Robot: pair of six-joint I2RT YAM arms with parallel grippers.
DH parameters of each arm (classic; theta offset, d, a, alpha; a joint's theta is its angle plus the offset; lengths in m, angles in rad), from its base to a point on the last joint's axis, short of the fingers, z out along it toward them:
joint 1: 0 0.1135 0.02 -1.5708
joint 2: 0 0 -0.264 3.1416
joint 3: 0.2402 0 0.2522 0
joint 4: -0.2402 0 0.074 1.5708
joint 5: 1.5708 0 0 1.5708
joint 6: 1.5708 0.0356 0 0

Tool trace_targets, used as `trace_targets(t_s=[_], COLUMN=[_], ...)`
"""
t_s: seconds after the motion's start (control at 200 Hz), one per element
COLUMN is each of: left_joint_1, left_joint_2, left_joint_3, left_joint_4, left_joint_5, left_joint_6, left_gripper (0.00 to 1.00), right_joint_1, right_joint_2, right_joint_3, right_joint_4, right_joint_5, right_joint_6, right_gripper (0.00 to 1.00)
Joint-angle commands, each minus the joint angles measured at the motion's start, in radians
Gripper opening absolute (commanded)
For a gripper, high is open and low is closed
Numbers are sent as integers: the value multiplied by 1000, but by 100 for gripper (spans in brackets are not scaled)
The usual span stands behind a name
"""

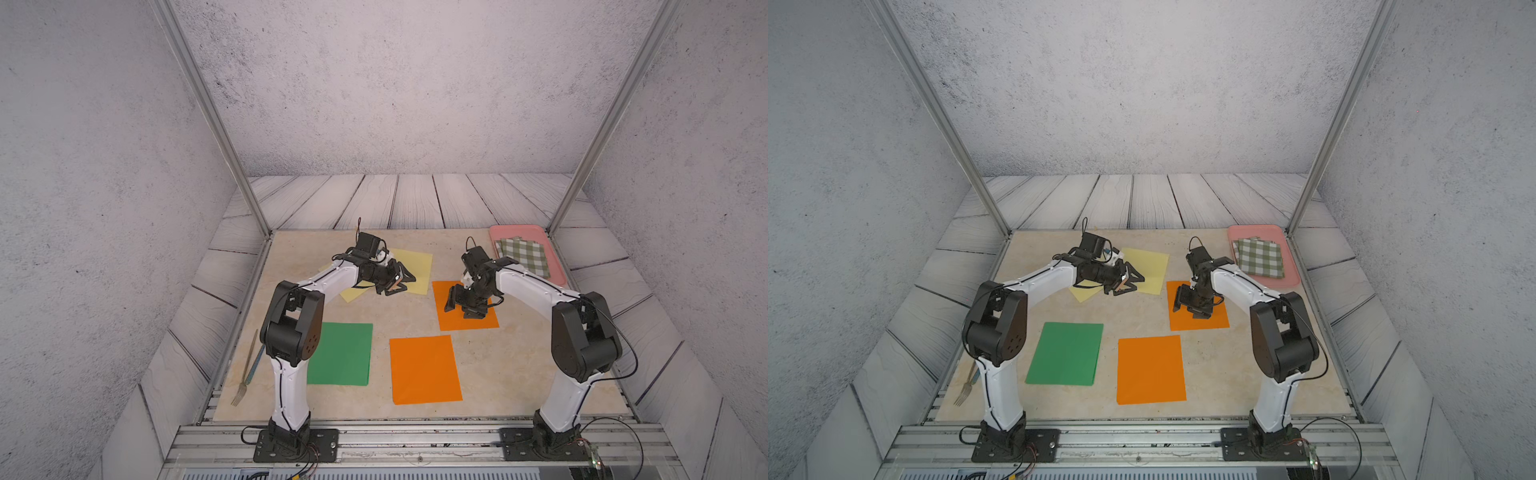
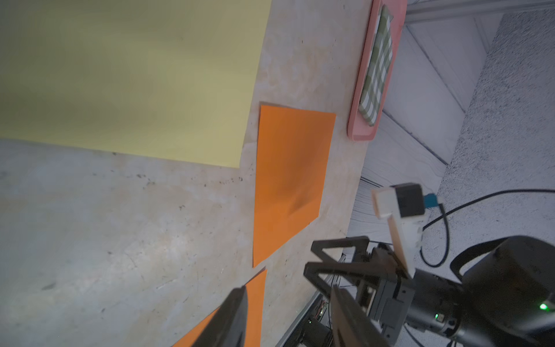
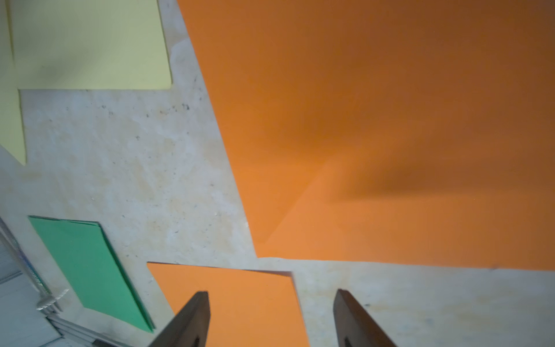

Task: Sort the scattered colored papers by color
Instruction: Pick up the colored paper from the center of the board.

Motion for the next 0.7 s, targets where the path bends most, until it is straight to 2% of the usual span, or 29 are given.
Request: trace_targets(t_s=[0.0,0.1,0.28,0.355,0.505,0.661,0.696], left_joint_1=[-39,-56,-79,-87,-98,-112,-115], left_joint_2=[-15,3,53,63,96,133,143], left_joint_3=[1,3,2,-5,0,26,34], left_joint_4=[58,67,60,61,71,69,66], left_joint_5=[18,14,19,11,21,21,21], left_joint_6=[-50,-70,-81,-75,-75,-79,-79], left_gripper=[50,50,50,55,56,55,55], right_joint_1=[-72,-96,-123,-138,-165,-179,-182], right_joint_2=[52,106,168,183,189,199,204], right_joint_3=[40,88,108,102,86,85,84], right_joint_4=[-56,-83,-79,-65,-45,-47,-47], right_joint_5=[45,52,50,47,35,30,27], right_joint_6=[-22,-58,-62,-59,-61,-67,-67], right_gripper=[58,52,58,58,50,47,44])
